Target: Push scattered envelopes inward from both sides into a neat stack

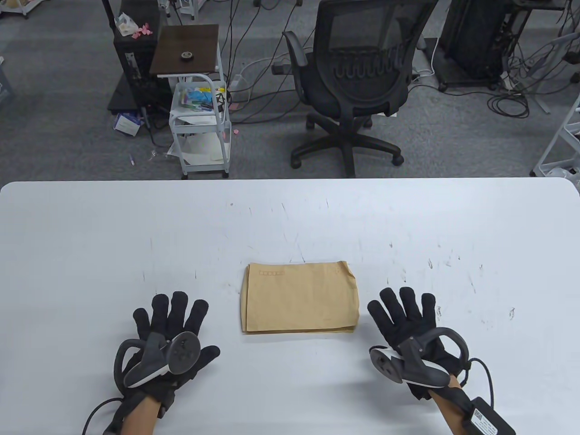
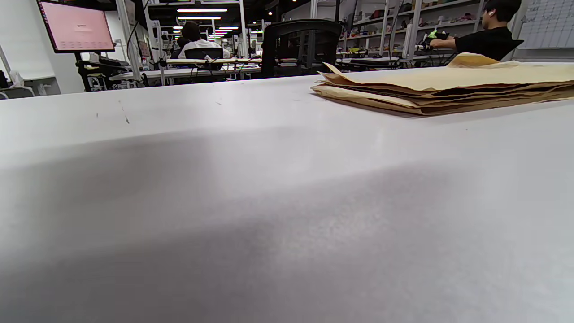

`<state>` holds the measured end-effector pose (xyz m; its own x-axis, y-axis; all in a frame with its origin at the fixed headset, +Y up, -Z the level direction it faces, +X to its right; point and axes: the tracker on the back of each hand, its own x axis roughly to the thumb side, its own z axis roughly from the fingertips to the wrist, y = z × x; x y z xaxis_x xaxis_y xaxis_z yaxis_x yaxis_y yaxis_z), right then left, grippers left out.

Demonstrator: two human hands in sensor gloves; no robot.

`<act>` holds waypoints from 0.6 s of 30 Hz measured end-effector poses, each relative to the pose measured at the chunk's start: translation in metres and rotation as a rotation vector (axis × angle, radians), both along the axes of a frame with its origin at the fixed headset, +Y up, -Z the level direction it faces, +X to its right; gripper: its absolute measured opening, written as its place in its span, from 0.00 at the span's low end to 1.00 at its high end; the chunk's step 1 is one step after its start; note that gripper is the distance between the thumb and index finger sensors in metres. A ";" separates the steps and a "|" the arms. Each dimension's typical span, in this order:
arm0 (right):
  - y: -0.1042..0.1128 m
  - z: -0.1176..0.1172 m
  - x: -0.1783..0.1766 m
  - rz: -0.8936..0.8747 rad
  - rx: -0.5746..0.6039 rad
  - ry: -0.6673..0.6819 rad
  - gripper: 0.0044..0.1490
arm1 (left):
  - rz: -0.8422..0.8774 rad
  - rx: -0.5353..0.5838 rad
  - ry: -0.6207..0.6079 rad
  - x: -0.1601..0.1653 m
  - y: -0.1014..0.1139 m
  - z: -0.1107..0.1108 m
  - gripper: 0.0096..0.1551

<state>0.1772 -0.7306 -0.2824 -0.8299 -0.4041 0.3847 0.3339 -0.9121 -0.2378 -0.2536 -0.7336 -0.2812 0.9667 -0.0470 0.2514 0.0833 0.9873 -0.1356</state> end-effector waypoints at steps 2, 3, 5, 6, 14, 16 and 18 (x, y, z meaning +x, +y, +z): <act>0.003 0.001 0.002 -0.011 0.013 0.000 0.59 | -0.021 -0.010 0.005 0.004 0.001 0.000 0.57; 0.005 0.002 0.003 -0.033 0.025 0.006 0.58 | -0.023 -0.017 0.003 0.007 0.001 0.002 0.58; 0.008 0.002 0.004 -0.052 0.016 -0.003 0.58 | -0.028 -0.007 -0.008 0.011 0.001 0.003 0.58; 0.009 0.003 0.005 -0.058 0.019 -0.001 0.58 | -0.033 -0.008 -0.012 0.012 0.001 0.004 0.58; 0.007 0.004 0.000 -0.039 0.007 0.007 0.57 | -0.037 -0.061 0.001 0.011 -0.004 0.004 0.58; 0.006 0.003 -0.002 -0.037 0.003 0.008 0.56 | -0.046 -0.068 0.004 0.010 -0.004 0.003 0.58; 0.005 0.003 -0.003 -0.023 -0.018 0.008 0.56 | -0.041 -0.065 0.007 0.010 -0.003 0.003 0.58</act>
